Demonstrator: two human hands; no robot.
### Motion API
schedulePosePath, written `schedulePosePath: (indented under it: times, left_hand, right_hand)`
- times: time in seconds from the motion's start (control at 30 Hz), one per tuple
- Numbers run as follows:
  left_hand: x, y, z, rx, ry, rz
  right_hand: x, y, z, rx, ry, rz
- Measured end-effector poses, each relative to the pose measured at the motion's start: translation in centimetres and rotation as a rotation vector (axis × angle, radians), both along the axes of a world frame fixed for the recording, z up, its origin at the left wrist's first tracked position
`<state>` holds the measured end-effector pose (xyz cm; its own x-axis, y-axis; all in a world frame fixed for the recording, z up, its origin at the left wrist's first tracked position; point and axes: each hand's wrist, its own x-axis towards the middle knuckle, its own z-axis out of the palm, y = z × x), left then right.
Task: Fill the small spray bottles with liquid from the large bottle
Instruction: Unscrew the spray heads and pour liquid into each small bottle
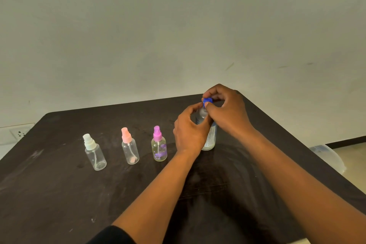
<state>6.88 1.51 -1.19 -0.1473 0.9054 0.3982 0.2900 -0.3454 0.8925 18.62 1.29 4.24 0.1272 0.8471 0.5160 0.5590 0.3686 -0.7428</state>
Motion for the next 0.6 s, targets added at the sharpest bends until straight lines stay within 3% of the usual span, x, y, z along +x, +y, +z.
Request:
schedulePosePath:
  times: [0.23, 0.4, 0.6]
  left_hand:
    - [0.3, -0.1, -0.3, 0.005, -0.001, 0.029]
    - [0.3, -0.1, -0.1, 0.002, -0.004, 0.037]
    - [0.4, -0.1, -0.3, 0.008, -0.016, 0.043]
  right_hand:
    - [0.1, 0.2, 0.3, -0.027, -0.109, -0.05]
    - [0.3, 0.0, 1.0, -0.055, -0.117, 0.039]
    - [1.4, -0.7, 1.3, 0.009, 0.012, 0.1]
